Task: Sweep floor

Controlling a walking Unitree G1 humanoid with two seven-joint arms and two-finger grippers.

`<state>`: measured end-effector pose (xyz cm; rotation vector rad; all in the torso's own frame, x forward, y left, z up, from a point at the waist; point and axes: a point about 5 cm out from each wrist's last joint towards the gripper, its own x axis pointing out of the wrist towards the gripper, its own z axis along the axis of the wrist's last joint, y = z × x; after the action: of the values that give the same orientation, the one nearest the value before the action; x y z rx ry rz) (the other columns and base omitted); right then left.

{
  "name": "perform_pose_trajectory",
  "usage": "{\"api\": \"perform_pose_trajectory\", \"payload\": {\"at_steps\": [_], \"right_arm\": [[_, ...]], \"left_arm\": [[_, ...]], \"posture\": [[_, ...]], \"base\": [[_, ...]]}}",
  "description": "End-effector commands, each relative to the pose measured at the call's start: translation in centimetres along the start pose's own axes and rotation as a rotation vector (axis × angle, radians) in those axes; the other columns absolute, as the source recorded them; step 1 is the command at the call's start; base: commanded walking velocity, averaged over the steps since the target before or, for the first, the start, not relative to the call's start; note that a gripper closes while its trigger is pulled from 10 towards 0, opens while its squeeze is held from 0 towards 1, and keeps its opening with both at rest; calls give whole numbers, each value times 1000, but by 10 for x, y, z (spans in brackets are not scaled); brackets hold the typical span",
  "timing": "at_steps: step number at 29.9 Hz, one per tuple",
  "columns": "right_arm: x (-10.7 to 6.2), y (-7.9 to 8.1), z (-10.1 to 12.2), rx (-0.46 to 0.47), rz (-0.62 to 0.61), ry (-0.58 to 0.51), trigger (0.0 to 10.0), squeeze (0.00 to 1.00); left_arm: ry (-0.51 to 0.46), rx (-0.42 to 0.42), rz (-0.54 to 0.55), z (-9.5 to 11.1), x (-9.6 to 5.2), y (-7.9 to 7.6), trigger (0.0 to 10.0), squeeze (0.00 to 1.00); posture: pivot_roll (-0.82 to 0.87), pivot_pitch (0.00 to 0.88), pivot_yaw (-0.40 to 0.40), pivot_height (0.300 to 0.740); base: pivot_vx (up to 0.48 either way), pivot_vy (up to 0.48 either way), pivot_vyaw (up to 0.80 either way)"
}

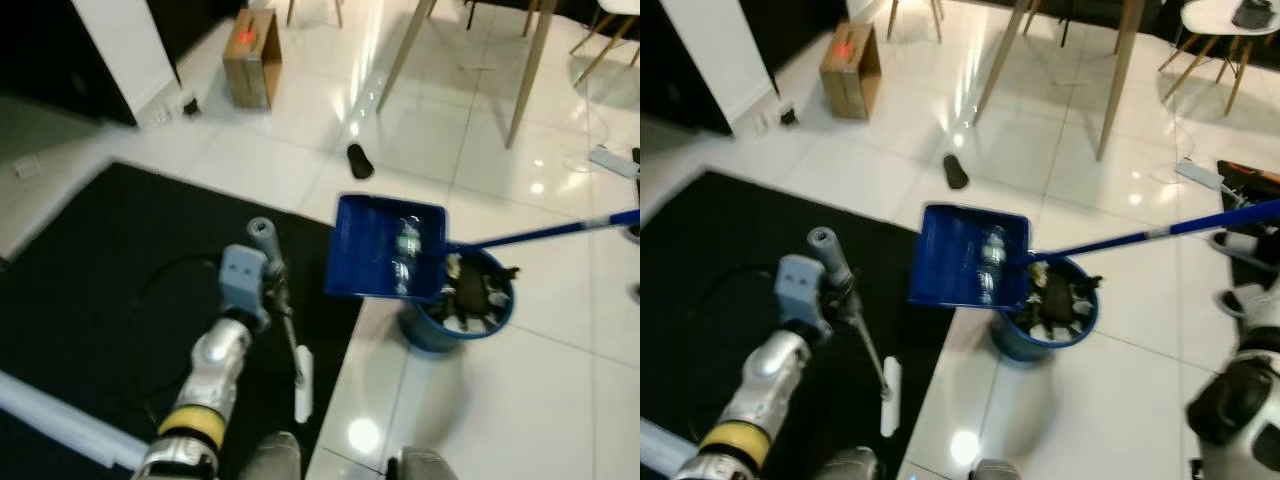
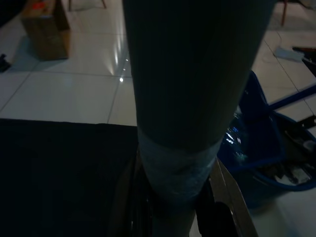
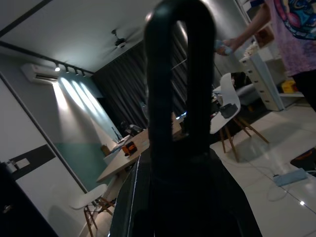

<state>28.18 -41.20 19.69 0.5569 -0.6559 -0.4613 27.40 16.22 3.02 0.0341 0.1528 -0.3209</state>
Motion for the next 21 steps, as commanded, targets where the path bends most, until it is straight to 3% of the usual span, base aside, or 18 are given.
{"api": "perform_pose_trajectory", "payload": {"at_steps": [1, 4, 21], "right_arm": [[5, -1, 11, 19, -12, -54, 10000, 0], [5, -1, 11, 18, -11, -53, 10000, 0], [3, -1, 10, 21, -14, -53, 10000, 0]], "left_arm": [[-18, 14, -14, 4, 1, -1, 10000, 0], [-16, 15, -14, 4, 1, -1, 10000, 0], [-38, 22, -20, 5, -2, 0, 10000, 0]], "posture": [[58, 40, -35, 740], [58, 38, -35, 740], [65, 26, -35, 740]], "base": [[435, 0, 0], [410, 0, 0], [0, 0, 0]]}}
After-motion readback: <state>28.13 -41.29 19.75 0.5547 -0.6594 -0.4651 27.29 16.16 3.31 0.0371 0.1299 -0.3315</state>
